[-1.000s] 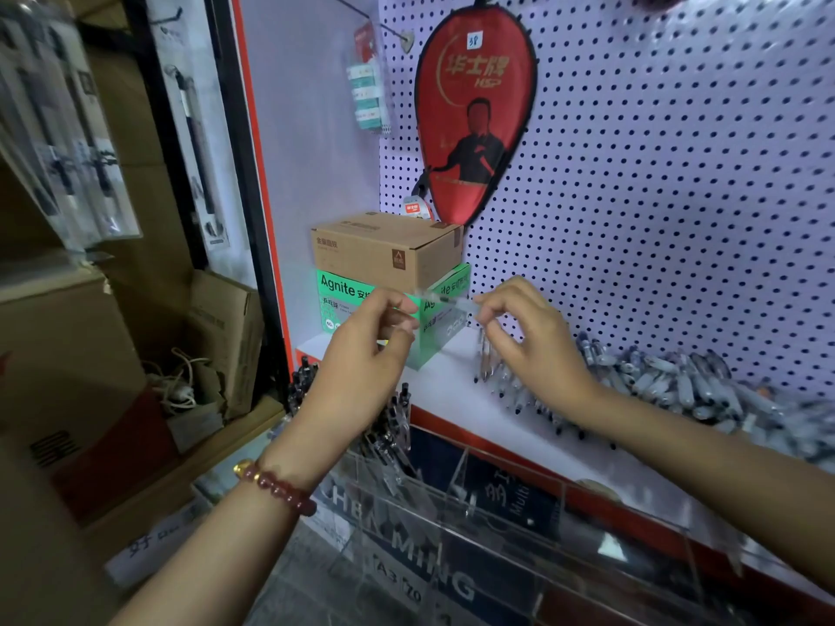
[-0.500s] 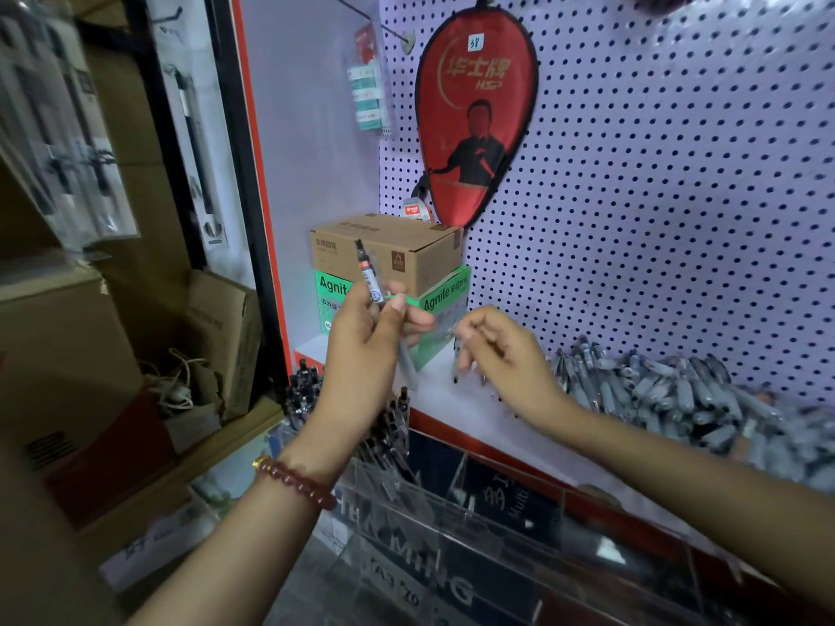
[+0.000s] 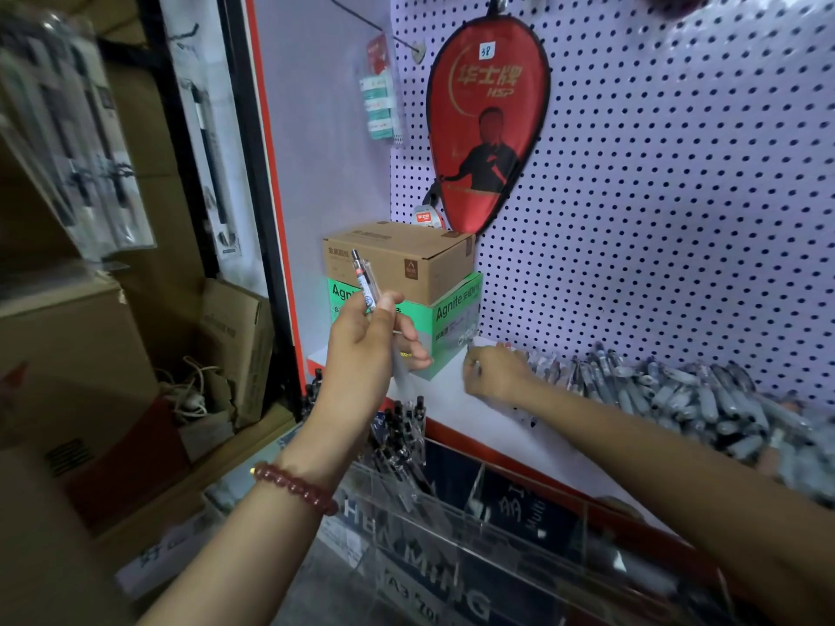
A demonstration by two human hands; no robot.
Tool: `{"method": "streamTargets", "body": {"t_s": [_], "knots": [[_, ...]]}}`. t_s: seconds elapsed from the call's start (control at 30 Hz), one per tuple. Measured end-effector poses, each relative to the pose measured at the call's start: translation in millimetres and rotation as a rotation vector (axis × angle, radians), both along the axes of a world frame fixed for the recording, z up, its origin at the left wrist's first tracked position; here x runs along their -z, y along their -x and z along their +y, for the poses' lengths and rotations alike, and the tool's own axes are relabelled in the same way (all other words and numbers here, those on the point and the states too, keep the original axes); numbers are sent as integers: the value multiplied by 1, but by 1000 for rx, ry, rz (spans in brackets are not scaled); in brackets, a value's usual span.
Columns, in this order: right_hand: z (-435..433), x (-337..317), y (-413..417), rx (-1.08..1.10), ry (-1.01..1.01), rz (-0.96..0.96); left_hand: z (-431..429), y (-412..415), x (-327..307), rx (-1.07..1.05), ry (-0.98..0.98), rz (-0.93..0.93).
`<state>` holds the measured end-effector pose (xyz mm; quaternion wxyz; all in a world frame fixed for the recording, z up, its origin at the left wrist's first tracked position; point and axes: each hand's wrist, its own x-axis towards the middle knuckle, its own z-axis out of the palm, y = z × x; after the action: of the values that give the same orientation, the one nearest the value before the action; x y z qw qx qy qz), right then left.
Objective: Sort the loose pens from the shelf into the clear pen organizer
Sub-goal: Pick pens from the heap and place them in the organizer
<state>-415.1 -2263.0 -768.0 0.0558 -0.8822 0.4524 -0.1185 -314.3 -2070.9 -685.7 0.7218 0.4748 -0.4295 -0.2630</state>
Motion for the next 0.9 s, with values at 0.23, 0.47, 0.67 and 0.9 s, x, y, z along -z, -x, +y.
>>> {"method": "streamTargets", "body": {"t_s": [0.23, 0.47, 0.67, 0.9], "knots": [[62, -63, 21, 242, -760, -1227, 6, 4, -3, 92, 8, 96], [166, -86, 45, -142, -670, -1121, 12, 16, -2, 172, -25, 200], [187, -59, 61, -326, -460, -883, 20, 27, -2, 292, 3, 311], [190, -58, 64, -231, -531, -970, 30, 32, 0, 353, -17, 244]]}}
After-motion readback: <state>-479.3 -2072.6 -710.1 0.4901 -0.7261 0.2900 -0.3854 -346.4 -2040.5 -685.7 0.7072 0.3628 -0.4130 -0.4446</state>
